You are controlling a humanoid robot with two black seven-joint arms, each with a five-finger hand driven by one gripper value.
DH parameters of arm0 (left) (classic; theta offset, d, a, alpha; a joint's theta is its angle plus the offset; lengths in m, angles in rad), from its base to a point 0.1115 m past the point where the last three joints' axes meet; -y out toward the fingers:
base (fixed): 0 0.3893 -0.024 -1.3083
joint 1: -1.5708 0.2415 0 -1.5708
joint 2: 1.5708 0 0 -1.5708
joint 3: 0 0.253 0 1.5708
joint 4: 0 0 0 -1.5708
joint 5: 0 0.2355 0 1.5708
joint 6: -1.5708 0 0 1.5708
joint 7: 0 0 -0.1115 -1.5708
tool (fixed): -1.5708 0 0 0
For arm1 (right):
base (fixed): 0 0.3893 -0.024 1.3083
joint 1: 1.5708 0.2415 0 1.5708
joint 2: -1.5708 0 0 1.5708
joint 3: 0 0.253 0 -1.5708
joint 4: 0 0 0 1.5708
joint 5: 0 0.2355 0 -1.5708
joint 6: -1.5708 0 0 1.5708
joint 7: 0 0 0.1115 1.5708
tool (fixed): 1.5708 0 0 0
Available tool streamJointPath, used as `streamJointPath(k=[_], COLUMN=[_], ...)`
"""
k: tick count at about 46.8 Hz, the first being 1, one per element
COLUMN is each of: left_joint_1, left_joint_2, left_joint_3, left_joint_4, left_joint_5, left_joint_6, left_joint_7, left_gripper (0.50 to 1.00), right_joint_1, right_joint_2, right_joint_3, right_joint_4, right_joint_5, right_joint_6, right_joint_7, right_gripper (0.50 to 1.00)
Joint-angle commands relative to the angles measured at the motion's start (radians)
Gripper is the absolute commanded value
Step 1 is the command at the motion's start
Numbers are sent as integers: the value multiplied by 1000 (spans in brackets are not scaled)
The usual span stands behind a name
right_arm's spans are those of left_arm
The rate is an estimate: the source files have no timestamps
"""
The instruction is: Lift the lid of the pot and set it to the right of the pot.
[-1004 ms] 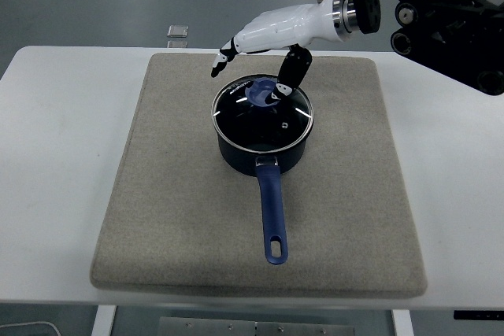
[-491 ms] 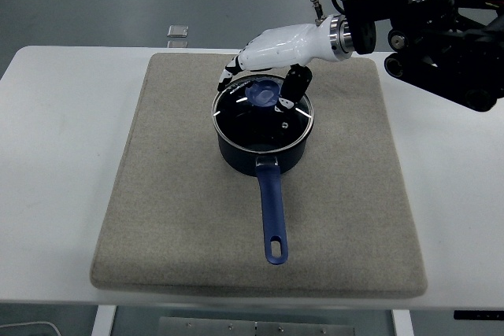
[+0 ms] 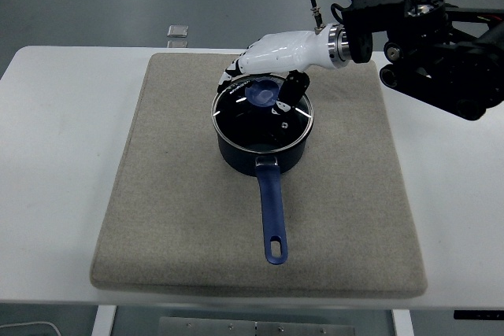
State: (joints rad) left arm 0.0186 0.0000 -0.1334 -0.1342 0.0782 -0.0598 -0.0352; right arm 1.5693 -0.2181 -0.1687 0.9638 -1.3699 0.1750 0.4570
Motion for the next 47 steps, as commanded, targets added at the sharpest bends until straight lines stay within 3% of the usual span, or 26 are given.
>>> streamJointPath(k=[1, 8, 18, 47], left_joint_1=[0, 0, 0, 0], left_joint_2=[0, 0, 0, 0], left_joint_3=[0, 0, 0, 0], left_joint_4=[1, -1, -1, -1], left_joint_5=[0, 0, 0, 0], left_joint_6=[0, 0, 0, 0], left_joint_7=[0, 0, 0, 0], left_gripper=[1000, 1000, 1000, 1000], right_joint_1=[1, -8, -6, -3], right_joint_2=[0, 2, 2, 2], right_joint_3=[0, 0, -58, -63], right_joint_4=[0, -13, -25, -27], right_joint_5=[0, -2, -15, -15], right_joint_6=[0, -11, -78, -81], right_joint_7=[0, 0, 5, 6], right_gripper=[868, 866, 856, 856])
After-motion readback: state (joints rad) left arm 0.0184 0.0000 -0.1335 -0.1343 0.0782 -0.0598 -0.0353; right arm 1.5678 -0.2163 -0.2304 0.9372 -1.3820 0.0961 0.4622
